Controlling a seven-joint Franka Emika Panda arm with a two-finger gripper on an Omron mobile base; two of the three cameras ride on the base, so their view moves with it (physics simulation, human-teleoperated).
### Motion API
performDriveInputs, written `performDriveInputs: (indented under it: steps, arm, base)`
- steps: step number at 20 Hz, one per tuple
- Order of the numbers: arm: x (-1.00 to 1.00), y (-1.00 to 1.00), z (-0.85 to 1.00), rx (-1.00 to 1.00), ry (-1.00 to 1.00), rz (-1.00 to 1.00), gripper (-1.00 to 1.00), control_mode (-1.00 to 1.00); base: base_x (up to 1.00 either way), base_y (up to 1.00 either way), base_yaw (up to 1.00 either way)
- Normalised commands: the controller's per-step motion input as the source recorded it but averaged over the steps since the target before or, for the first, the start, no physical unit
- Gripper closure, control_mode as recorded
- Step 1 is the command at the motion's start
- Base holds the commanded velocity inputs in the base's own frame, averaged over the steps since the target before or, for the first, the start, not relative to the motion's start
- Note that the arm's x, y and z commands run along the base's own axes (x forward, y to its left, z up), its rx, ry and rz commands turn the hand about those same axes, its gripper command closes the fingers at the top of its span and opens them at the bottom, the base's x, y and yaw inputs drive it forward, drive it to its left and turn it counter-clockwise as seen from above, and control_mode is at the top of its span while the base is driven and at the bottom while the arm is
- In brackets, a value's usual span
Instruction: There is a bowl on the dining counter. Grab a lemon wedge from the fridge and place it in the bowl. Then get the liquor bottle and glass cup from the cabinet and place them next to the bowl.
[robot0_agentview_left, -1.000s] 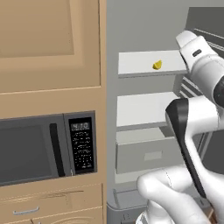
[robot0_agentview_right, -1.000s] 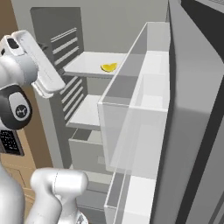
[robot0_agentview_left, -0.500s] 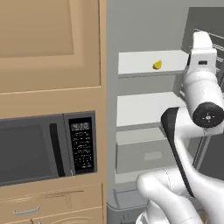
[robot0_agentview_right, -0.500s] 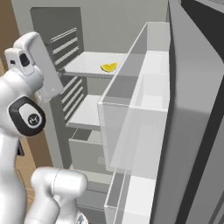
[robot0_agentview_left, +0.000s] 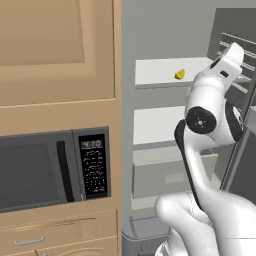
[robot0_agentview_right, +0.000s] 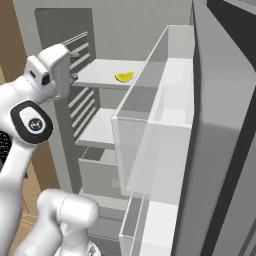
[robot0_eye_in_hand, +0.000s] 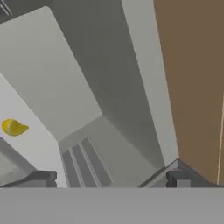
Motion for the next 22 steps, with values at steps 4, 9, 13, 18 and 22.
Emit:
performDriveInputs:
  steps: [4, 9, 13, 18, 22]
  arm:
    - [0.2, 0.0, 0.0, 0.64, -0.18, 0.0, -1.0, -1.0]
    - [0.24, -0.2, 0.0, 0.58, -0.12, 0.0, -1.0, -1.0]
    - [0.05, -0.33, 0.0, 0.24, 0.04, 0.0, -1.0, -1.0]
    - [0.17, -0.22, -0.16, 0.38, 0.08, 0.0, -1.0, -1.0]
    - [0.28, -0.04, -0.24, 0.44, 0.07, 0.0, -1.0, -1.0]
  base:
    - [0.0, 0.0, 0.0]
    - [0.0, 0.0, 0.0]
    - [0.0, 0.0, 0.0]
    - [0.0, 0.0, 0.0]
    - [0.0, 0.0, 0.0]
